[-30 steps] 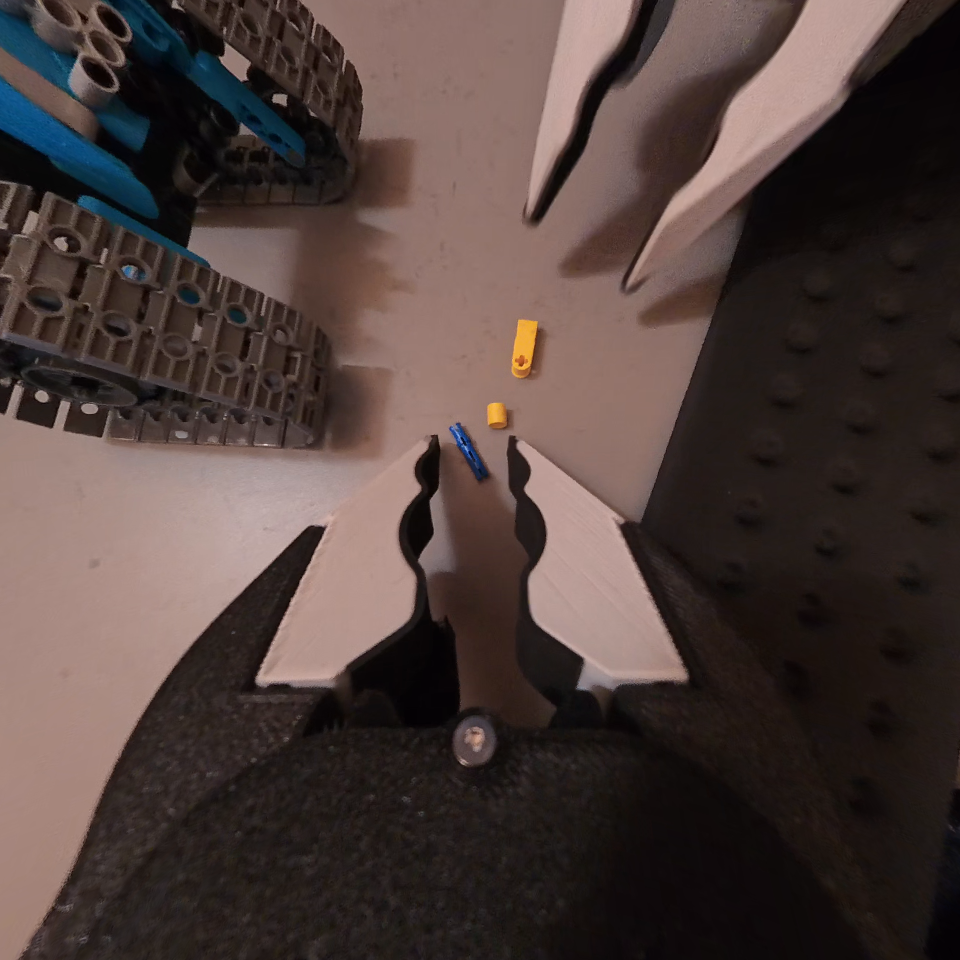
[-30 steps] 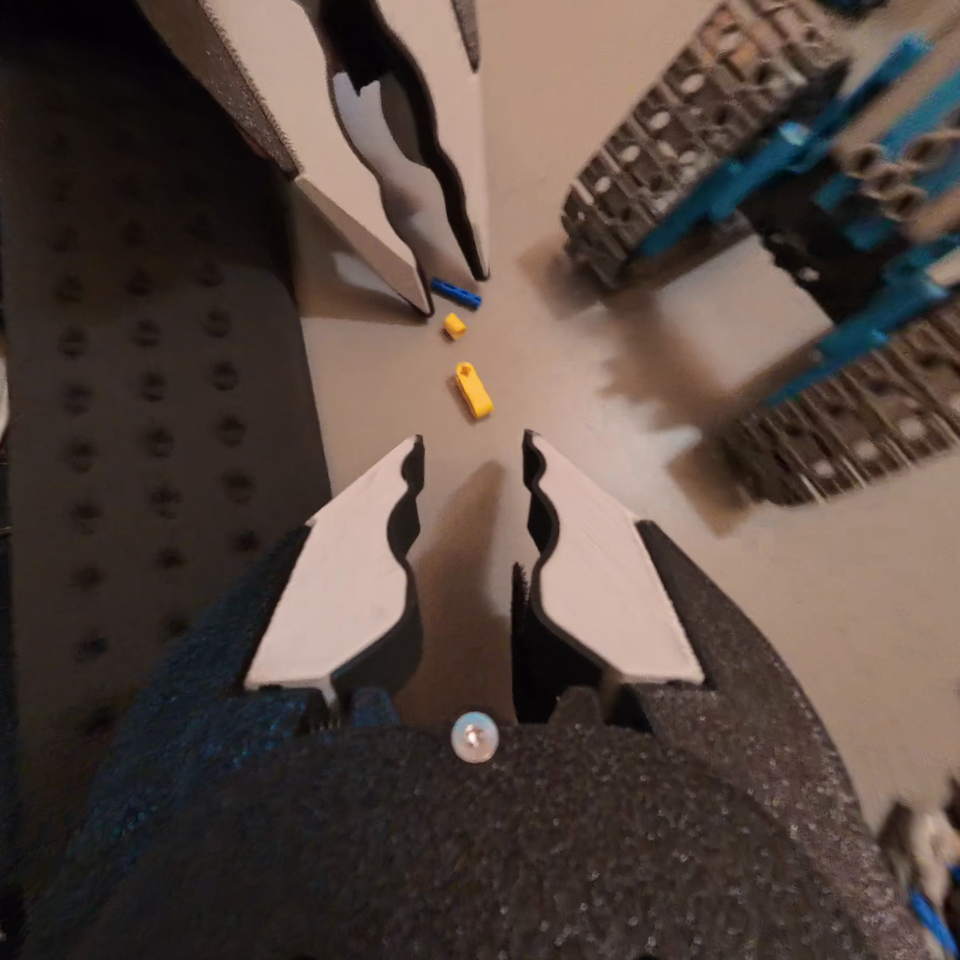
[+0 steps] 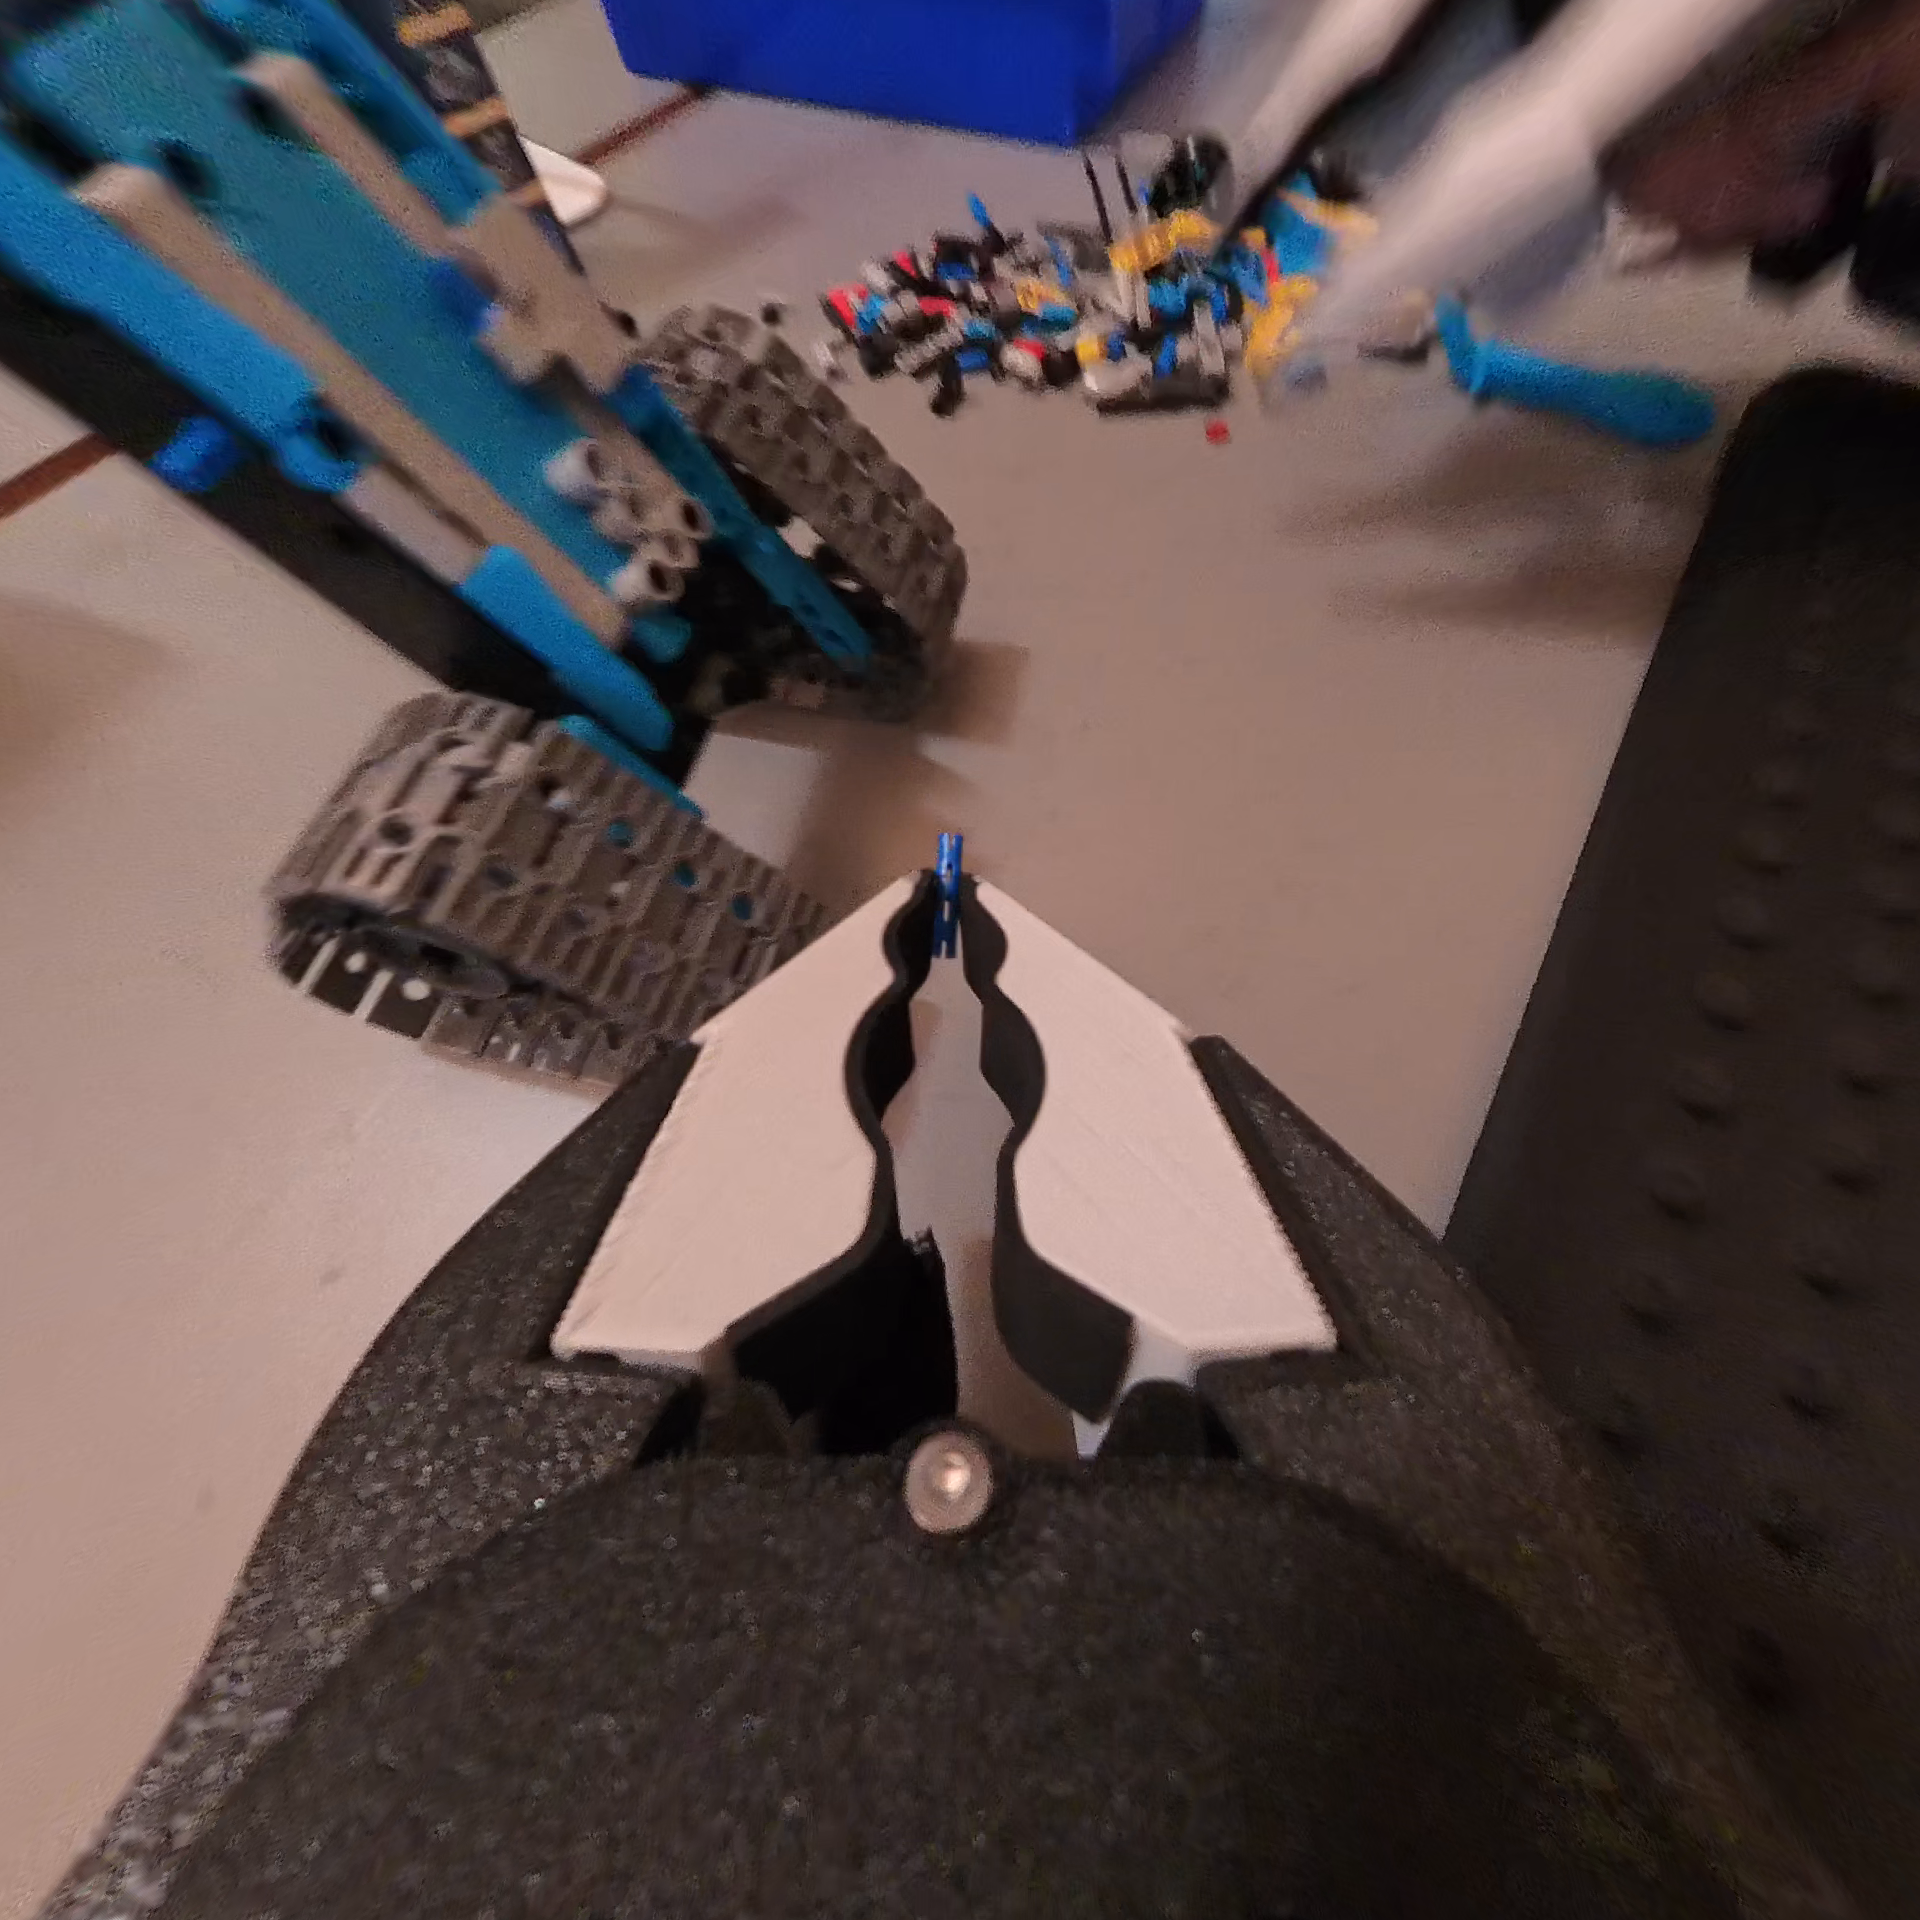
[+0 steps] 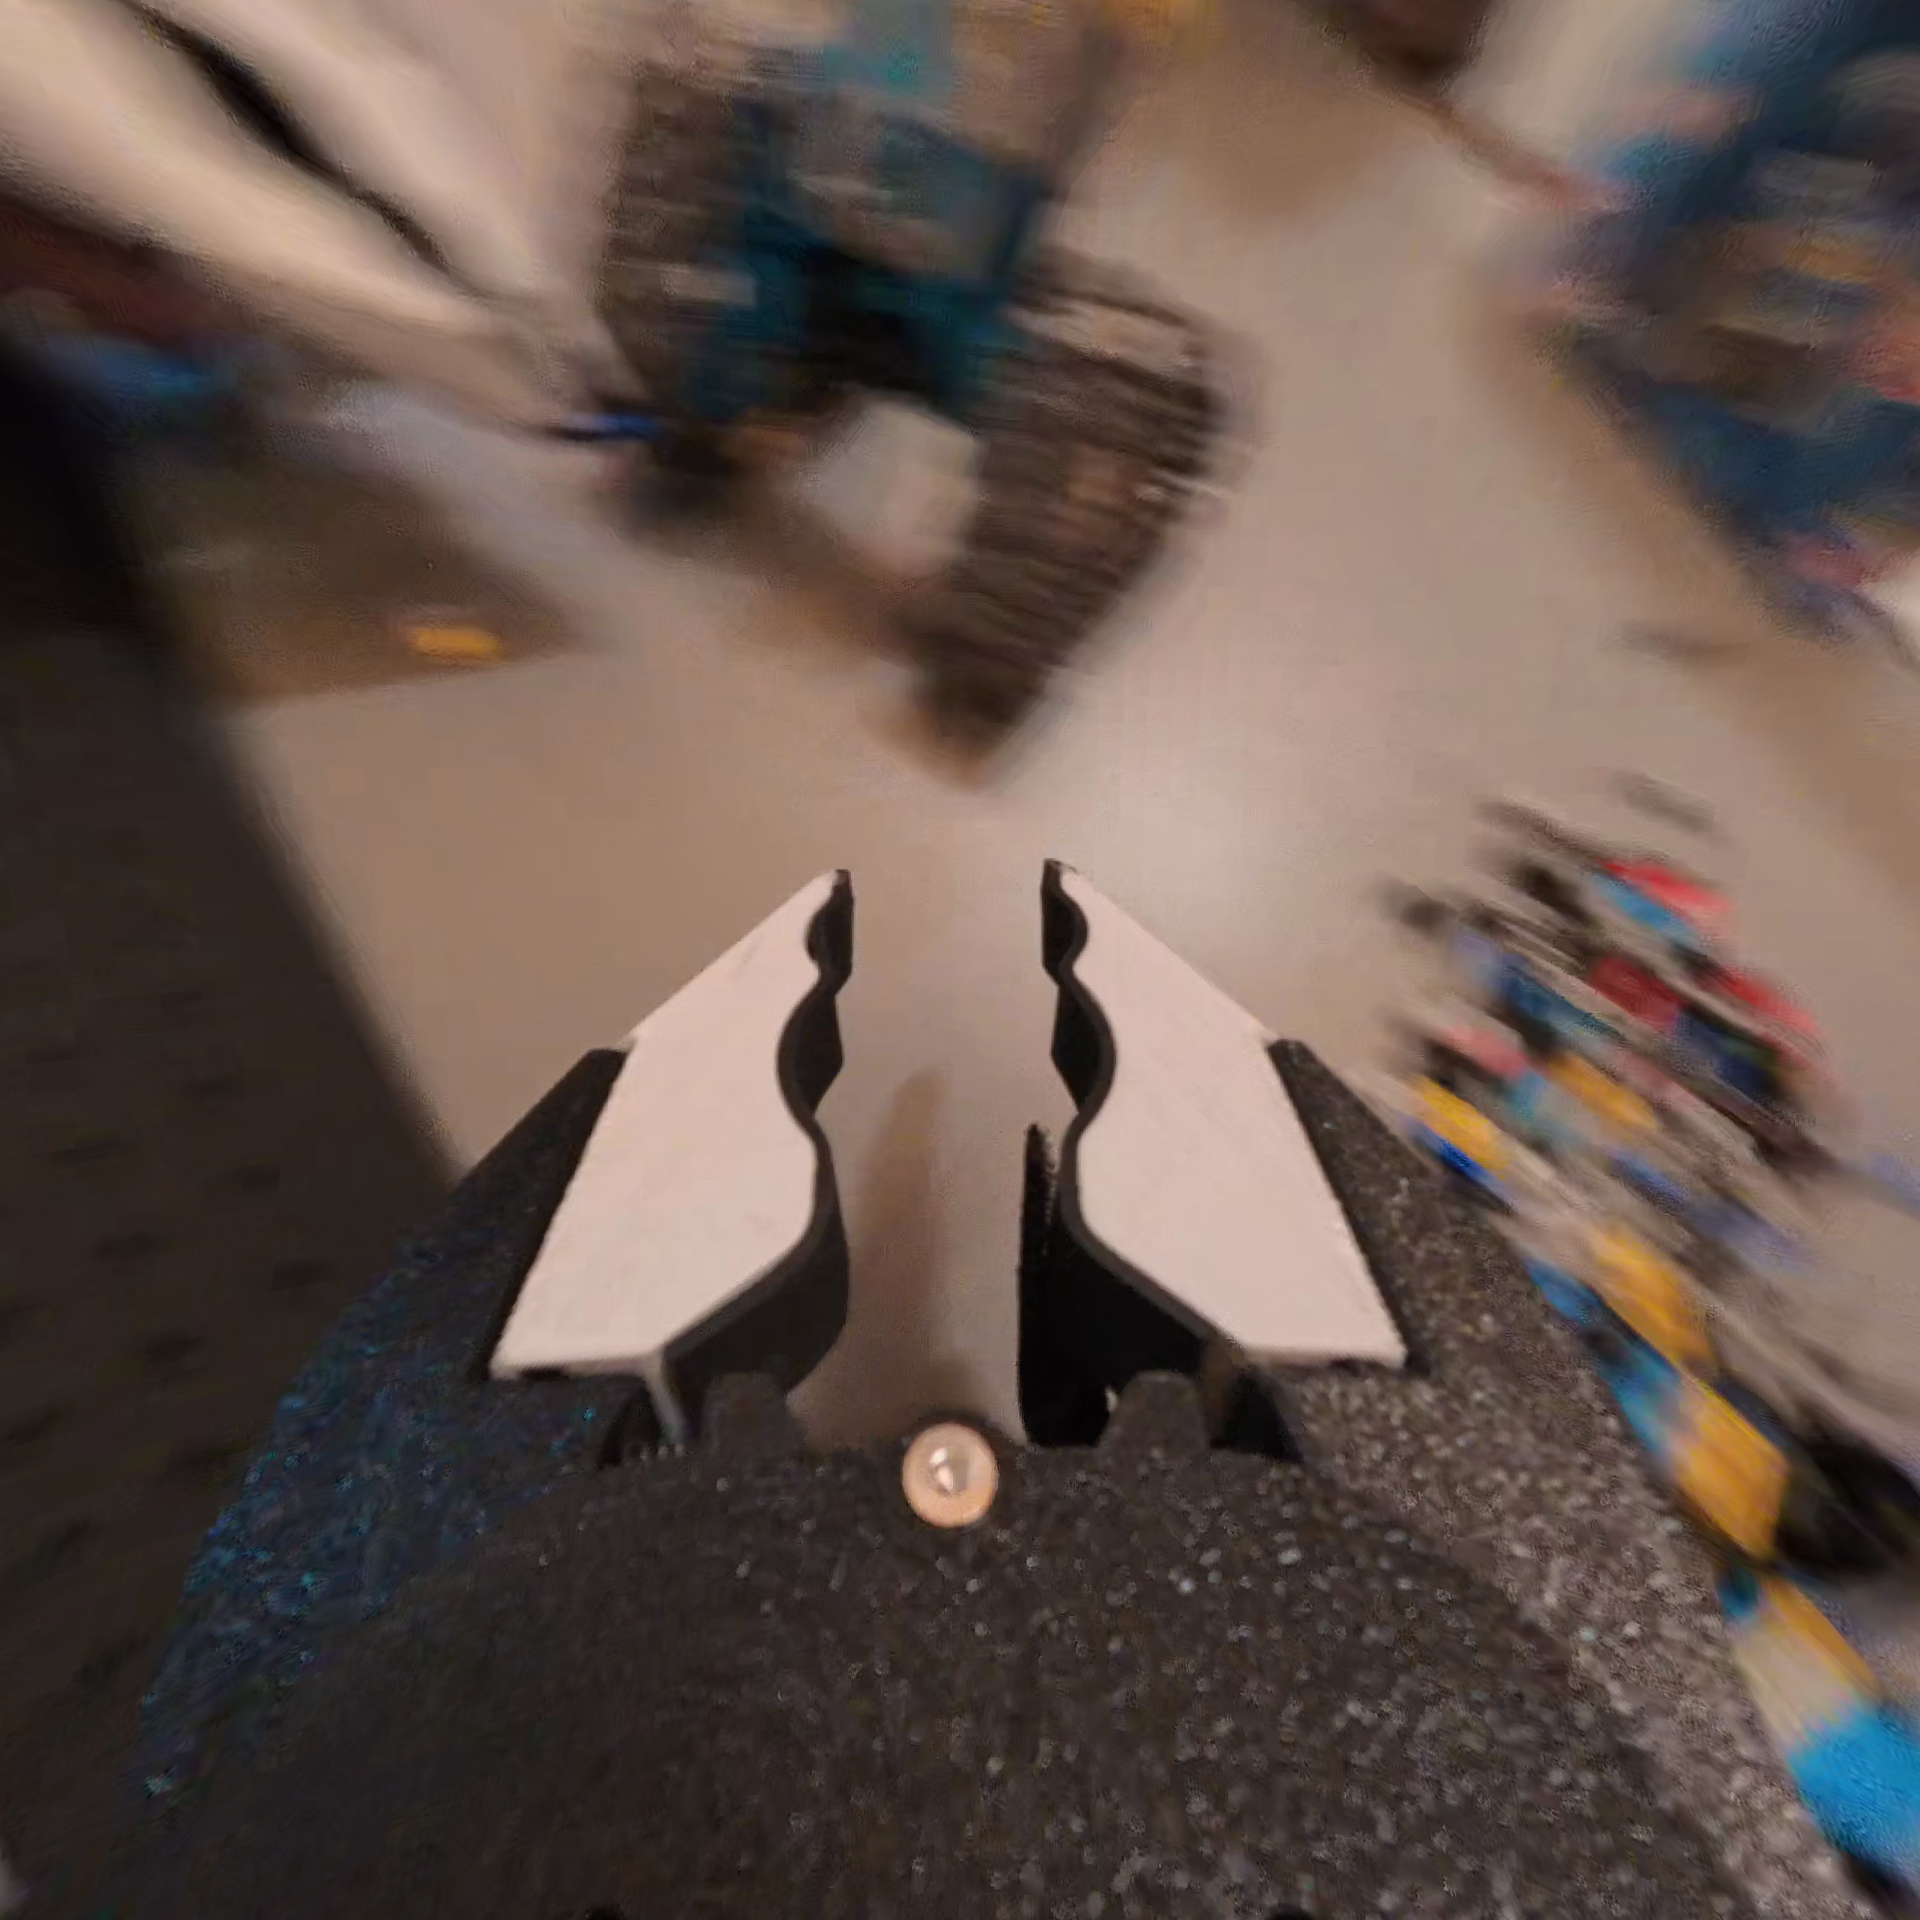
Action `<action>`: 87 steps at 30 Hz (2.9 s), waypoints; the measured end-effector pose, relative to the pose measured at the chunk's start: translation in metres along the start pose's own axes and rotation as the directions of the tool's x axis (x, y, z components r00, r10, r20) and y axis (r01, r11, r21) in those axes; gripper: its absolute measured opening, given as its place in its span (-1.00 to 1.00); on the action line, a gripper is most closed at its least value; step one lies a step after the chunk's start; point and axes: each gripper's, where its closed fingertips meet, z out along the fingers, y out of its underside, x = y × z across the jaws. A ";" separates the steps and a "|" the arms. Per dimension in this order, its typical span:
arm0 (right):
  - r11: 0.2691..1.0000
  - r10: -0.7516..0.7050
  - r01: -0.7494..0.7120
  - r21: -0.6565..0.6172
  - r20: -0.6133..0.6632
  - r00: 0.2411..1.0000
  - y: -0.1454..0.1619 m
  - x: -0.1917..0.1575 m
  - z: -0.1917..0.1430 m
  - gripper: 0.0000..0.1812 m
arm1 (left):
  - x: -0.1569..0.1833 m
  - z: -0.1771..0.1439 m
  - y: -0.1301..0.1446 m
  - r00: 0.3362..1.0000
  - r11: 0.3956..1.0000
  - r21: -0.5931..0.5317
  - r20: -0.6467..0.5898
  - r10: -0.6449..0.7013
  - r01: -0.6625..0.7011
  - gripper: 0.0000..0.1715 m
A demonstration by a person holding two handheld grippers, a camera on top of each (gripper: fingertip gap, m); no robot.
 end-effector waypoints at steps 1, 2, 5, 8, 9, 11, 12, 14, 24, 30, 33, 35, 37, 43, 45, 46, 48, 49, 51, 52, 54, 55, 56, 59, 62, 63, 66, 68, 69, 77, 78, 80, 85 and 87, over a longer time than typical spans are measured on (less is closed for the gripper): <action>0.998 -0.061 0.061 0.009 0.132 0.989 -0.008 -0.042 0.017 -0.59 | -0.003 -0.005 -0.003 0.999 0.999 0.032 -0.016 -0.039 0.039 -0.96; 0.991 -0.133 0.131 0.025 0.219 0.967 -0.013 -0.077 0.032 -0.58 | -0.003 -0.009 -0.004 0.996 0.996 0.054 -0.048 -0.071 0.074 -0.97; 0.964 -0.263 0.261 0.043 0.269 0.927 -0.020 -0.121 0.068 -0.68 | 0.007 -0.021 -0.010 0.976 0.981 0.109 -0.166 -0.142 0.161 -0.96; 0.964 -0.253 0.267 -0.011 0.284 0.925 -0.019 -0.127 0.088 -0.68 | 0.005 -0.024 -0.012 0.979 0.980 0.126 -0.154 -0.137 0.157 -0.96; 0.968 -0.242 0.252 0.007 0.306 0.921 -0.022 -0.130 0.088 -0.71 | 0.006 -0.023 -0.011 0.978 0.981 0.118 -0.159 -0.136 0.155 -0.96; 0.972 -0.230 0.236 0.012 0.289 0.929 -0.028 -0.125 0.093 -0.75 | 0.009 -0.022 -0.010 0.978 0.984 0.108 -0.165 -0.125 0.144 -0.96; 0.971 -0.227 0.238 0.001 0.295 0.928 -0.027 -0.124 0.096 -0.81 | 0.009 -0.022 -0.010 0.981 0.985 0.111 -0.160 -0.114 0.132 -0.96; 0.977 -0.201 0.211 0.001 0.313 0.928 -0.029 -0.123 0.100 -0.86 | 0.011 -0.022 -0.010 0.983 0.988 0.108 -0.156 -0.096 0.114 -0.96; 0.982 -0.187 0.189 0.016 0.254 0.949 -0.032 -0.094 0.086 -0.94 | 0.009 -0.019 -0.005 0.987 0.991 0.084 -0.130 -0.091 0.103 -0.96; 0.990 0.055 -0.097 -0.098 -0.367 0.929 0.048 0.120 -0.022 -0.94 | 0.034 0.008 -0.008 0.981 0.989 -0.125 -0.165 -0.099 0.079 -0.96; 0.980 0.089 -0.162 -0.120 -0.462 0.882 0.090 0.159 -0.061 -0.94 | 0.029 0.043 -0.040 0.997 0.968 -0.253 -0.078 -0.023 0.002 -0.96; 0.973 0.105 -0.191 -0.130 -0.489 0.866 0.108 0.168 -0.069 -0.87 | 0.033 0.078 -0.077 0.990 0.956 -0.260 -0.071 0.125 -0.139 -0.96; 0.967 0.168 -0.237 -0.095 -0.464 0.870 0.114 0.167 -0.071 -0.75 | 0.053 0.121 -0.103 0.977 0.937 -0.296 -0.159 0.143 -0.185 -0.96; 0.938 0.308 -0.347 0.008 -0.478 0.823 0.123 0.163 -0.112 -0.62 | 0.060 0.242 -0.133 0.974 0.909 -0.384 -0.205 0.091 -0.166 -0.96; 0.928 0.366 -0.359 0.099 -0.425 0.828 0.112 0.143 -0.121 -0.60 | 0.063 0.263 -0.131 0.972 0.904 -0.402 -0.228 0.052 -0.142 -0.91; 0.926 0.377 -0.355 0.130 -0.393 0.839 0.106 0.130 -0.123 -0.57 | 0.066 0.269 -0.128 0.970 0.903 -0.412 -0.241 0.022 -0.123 -0.80; 0.933 0.360 -0.321 0.164 -0.372 0.856 0.097 0.110 -0.125 -0.52 | 0.069 0.275 -0.127 0.968 0.907 -0.413 -0.249 -0.033 -0.075 -0.72; 0.945 0.326 -0.284 0.162 -0.382 0.865 0.094 0.104 -0.125 -0.52 | 0.068 0.275 -0.128 0.970 0.913 -0.407 -0.235 -0.068 -0.034 -0.67; 0.979 0.205 -0.178 0.102 -0.456 0.866 0.095 0.104 -0.127 -0.51 | 0.065 0.262 -0.140 0.966 0.929 -0.365 -0.211 -0.151 0.066 -0.56; 0.988 0.151 -0.140 0.061 -0.532 0.833 0.099 0.112 -0.133 -0.52 | 0.064 0.249 -0.150 0.960 0.941 -0.325 -0.218 -0.174 0.097 -0.55; 0.992 0.125 -0.117 0.055 -0.632 0.764 0.101 0.126 -0.143 -0.67 | 0.068 0.213 -0.173 0.947 0.967 -0.219 -0.262 -0.186 0.130 -0.54; 0.987 0.161 -0.135 0.089 -0.618 0.769 0.098 0.125 -0.142 -0.65 | 0.072 0.190 -0.182 0.940 0.978 -0.166 -0.292 -0.173 0.129 -0.54; 0.978 0.210 -0.165 0.131 -0.583 0.785 0.094 0.123 -0.138 -0.61 | 0.074 0.167 -0.189 0.937 0.987 -0.118 -0.317 -0.146 0.114 -0.54; 0.943 0.321 -0.232 0.239 -0.467 0.824 0.074 0.114 -0.121 -0.63 | 0.064 0.107 -0.194 0.939 0.996 -0.018 -0.332 -0.092 0.091 -0.53; 0.919 0.363 -0.277 0.279 -0.334 0.870 0.043 0.096 -0.098 -0.54 | 0.030 0.051 -0.180 0.963 0.994 0.053 -0.258 -0.078 0.095 -0.54; 0.911 0.370 -0.286 0.297 -0.283 0.885 0.028 0.087 -0.091 -0.48 | 0.011 0.032 -0.172 0.980 0.993 0.096 -0.194 -0.042 0.062 -0.55; 0.873 0.358 -0.296 0.389 -0.098 0.928 -0.027 0.059 -0.070 -0.44 | -0.064 -0.025 -0.145 0.998 0.974 0.227 0.066 -0.015 0.000 -0.57; 0.865 0.326 -0.298 0.403 -0.001 0.945 -0.065 0.052 -0.050 -0.47 | -0.097 -0.061 -0.130 0.984 0.945 0.301 0.074 -0.160 0.131 -0.55; 0.877 0.300 -0.278 0.392 0.005 0.954 -0.082 0.055 -0.036 -0.47 | -0.105 -0.078 -0.129 0.972 0.912 0.354 0.025 -0.232 0.209 -0.51; 0.816 0.139 -0.296 0.496 0.328 0.934 -0.160 0.041 0.044 -0.63 | -0.104 -0.061 -0.091 0.958 0.900 0.328 -0.099 -0.270 0.288 -0.39; 0.805 0.159 -0.340 0.486 0.375 0.913 -0.154 0.040 0.047 -0.65 | -0.106 -0.051 -0.084 0.956 0.905 0.309 -0.093 -0.279 0.294 -0.45; 0.824 0.186 -0.340 0.453 0.350 0.918 -0.137 0.047 0.052 -0.67 | -0.107 -0.036 -0.074 0.947 0.902 0.287 -0.110 -0.303 0.322 -0.61; 0.806 0.238 -0.429 0.406 0.442 0.865 -0.127 0.040 0.056 -0.61 | -0.094 -0.020 -0.080 0.950 0.917 0.262 -0.175 -0.260 0.299 -0.78; 0.826 0.213 -0.397 0.400 0.430 0.877 -0.129 0.034 0.061 -0.55 | -0.096 -0.016 -0.078 0.961 0.931 0.248 -0.142 -0.239 0.268 -0.91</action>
